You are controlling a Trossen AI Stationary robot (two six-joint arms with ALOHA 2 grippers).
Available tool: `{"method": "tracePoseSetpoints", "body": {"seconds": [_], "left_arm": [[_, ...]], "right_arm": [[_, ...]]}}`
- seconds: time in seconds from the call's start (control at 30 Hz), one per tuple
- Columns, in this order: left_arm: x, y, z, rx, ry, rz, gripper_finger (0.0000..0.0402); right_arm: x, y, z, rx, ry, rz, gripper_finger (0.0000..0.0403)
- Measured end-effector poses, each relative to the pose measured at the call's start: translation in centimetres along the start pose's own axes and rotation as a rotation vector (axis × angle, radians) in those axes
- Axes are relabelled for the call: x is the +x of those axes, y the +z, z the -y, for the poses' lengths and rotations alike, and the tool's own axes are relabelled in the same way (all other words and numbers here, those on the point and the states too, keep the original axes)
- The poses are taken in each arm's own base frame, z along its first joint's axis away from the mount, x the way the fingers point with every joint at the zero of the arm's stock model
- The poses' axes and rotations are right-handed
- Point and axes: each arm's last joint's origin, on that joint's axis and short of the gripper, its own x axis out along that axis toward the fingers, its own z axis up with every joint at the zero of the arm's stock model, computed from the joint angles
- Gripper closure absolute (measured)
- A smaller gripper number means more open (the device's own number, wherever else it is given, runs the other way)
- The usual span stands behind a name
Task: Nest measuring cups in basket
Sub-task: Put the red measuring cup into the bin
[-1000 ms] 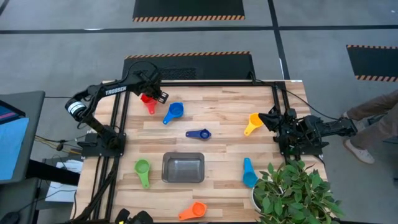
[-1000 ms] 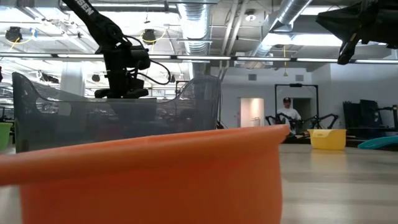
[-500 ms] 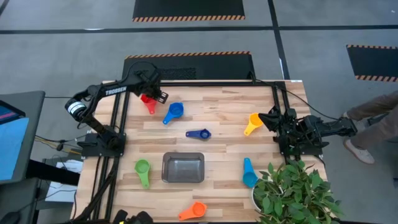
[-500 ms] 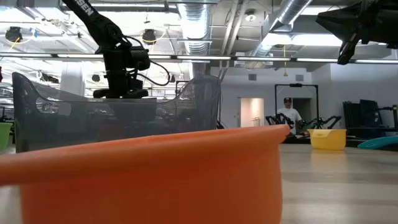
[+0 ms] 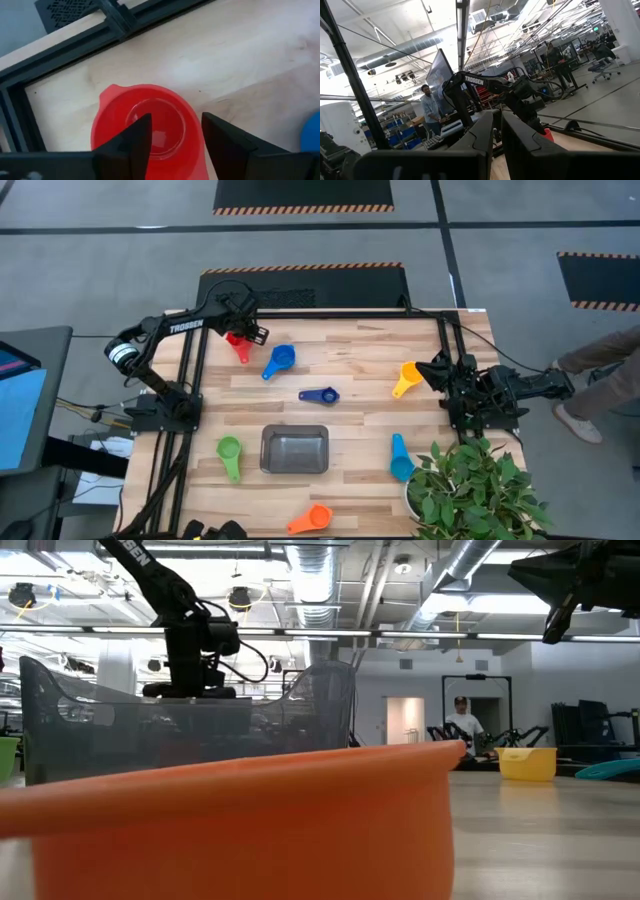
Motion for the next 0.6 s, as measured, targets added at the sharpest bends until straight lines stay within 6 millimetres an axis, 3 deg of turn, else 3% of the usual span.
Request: {"method": "tracePoseSetpoints", "body": {"seconds": [0.47, 0.6], "left_arm": [[4.8, -0.9, 2.2, 0.023, -0.006, -0.137, 0.023], [5.2, -0.9, 2.3, 0.022, -0.017, -0.152, 0.0235]], "right_arm": [[0.0, 0.0, 0.0, 0.0, 0.0, 0.0, 0.0339], [0.0, 0.0, 0.0, 0.0, 0.001, 0.0, 0.0339]]}}
